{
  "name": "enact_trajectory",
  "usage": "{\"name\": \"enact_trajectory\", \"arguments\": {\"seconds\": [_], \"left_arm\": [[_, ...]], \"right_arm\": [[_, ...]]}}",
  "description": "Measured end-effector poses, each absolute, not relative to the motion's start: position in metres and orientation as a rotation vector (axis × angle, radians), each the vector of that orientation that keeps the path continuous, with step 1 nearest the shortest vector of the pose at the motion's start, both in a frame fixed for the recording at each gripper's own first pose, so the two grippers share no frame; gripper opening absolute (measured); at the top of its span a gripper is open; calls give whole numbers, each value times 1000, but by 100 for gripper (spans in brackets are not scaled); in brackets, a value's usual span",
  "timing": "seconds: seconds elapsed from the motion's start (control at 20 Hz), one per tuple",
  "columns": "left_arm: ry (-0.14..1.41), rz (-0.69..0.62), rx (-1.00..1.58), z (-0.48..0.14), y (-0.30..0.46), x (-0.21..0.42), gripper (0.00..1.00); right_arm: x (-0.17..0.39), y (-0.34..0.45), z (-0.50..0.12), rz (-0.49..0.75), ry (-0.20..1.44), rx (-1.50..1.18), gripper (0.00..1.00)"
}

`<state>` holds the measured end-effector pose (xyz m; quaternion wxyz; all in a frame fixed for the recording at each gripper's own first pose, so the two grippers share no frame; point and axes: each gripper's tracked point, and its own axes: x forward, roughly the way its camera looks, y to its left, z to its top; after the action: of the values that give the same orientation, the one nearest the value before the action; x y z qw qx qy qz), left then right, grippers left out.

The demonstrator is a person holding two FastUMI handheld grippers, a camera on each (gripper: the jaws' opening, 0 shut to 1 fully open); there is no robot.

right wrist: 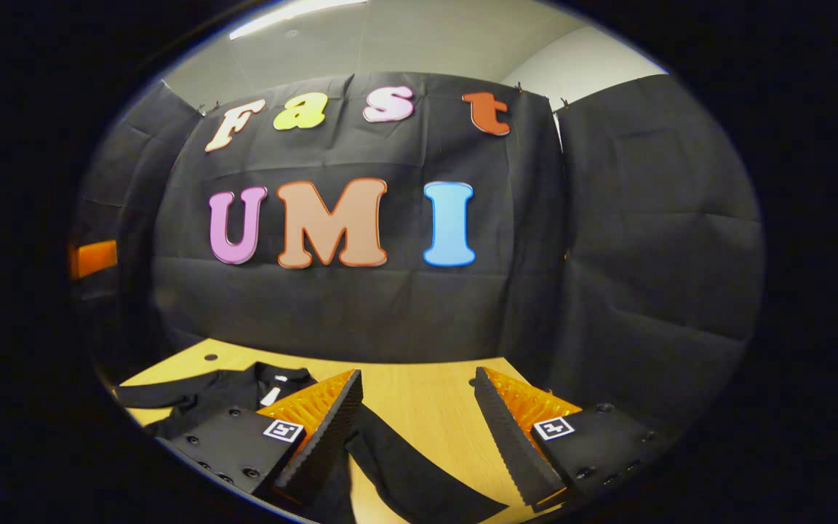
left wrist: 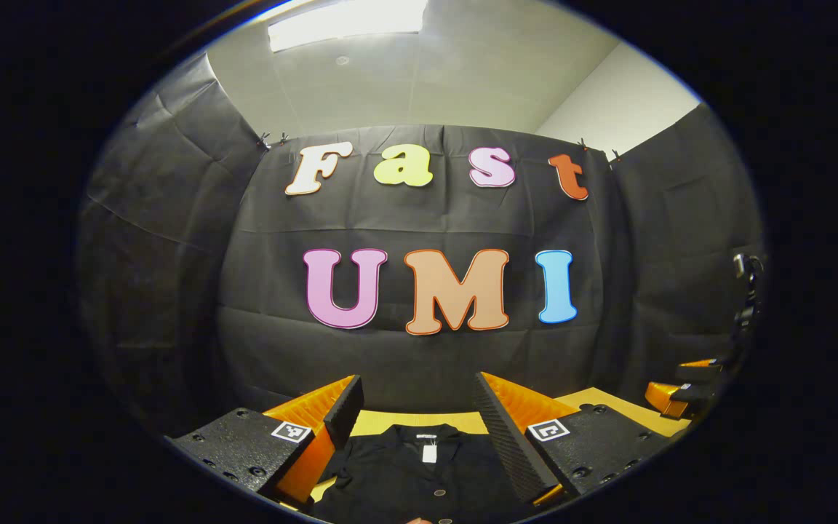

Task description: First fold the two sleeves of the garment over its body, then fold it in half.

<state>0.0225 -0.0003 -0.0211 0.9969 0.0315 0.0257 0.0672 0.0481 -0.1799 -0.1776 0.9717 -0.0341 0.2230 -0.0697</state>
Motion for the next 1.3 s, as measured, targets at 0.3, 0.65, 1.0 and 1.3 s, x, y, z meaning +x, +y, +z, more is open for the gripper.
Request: {"name": "enact_trajectory", "arguments": {"seconds": [0.3,0.65,1.0,1.3], "left_arm": [[69,150,82,-27,-12,27,92],[103,169,94,-37,-29,32,92],[120,180,114,-43,-50,35,93],[115,173,129,-42,-72,41,92]], "right_arm": [[24,-221,-262,-131,667,-133,98],[-16,-257,-354,-125,935,-112,99],[-48,-283,-416,-111,1120,-139,98],[-63,-273,-429,-59,1179,-95,92]]}}
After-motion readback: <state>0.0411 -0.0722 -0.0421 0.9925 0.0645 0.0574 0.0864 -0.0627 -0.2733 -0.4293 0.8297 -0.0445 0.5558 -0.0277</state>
